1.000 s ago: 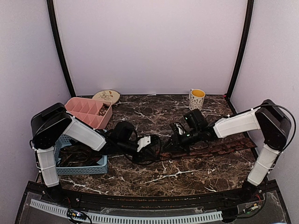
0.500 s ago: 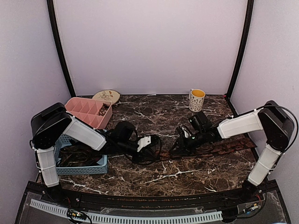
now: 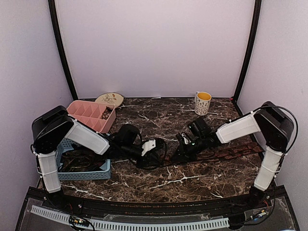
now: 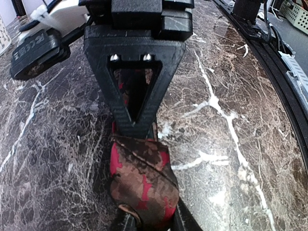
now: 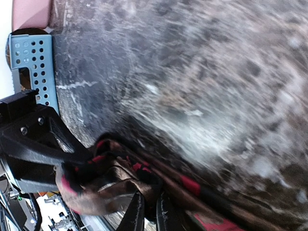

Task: Roll the ties
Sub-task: Roll the tie at the center of the board.

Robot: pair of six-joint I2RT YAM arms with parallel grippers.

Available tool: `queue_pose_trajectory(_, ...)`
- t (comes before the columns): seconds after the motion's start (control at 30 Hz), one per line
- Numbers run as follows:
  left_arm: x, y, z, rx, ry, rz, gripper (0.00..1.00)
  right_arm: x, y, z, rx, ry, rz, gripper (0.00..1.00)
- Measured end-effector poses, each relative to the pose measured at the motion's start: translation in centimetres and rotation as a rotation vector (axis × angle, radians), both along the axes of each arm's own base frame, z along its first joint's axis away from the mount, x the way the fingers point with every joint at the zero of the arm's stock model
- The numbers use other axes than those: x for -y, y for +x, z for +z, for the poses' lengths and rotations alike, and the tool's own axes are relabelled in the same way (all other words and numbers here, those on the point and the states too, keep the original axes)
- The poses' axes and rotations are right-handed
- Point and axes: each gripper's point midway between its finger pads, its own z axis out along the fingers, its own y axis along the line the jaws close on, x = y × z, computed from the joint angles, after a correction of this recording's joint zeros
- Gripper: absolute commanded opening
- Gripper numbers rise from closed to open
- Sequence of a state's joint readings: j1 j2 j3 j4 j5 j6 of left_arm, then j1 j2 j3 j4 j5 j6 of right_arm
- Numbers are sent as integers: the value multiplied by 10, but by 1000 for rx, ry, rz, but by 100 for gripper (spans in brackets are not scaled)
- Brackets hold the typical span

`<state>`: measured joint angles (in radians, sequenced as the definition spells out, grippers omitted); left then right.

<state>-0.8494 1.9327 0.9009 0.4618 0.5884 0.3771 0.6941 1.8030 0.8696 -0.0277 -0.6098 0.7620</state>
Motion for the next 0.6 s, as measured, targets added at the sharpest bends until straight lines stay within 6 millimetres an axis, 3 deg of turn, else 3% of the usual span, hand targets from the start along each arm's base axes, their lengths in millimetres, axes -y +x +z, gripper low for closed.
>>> queue_pose_trajectory(0.37,20,10,24,-4,-72,-16,28,-26,-1,-5,5,14,40,0)
queue_pose_trajectory(0.6,30,14,9,-29,-64,-32,30,-30,0,-6,0,29,32,0)
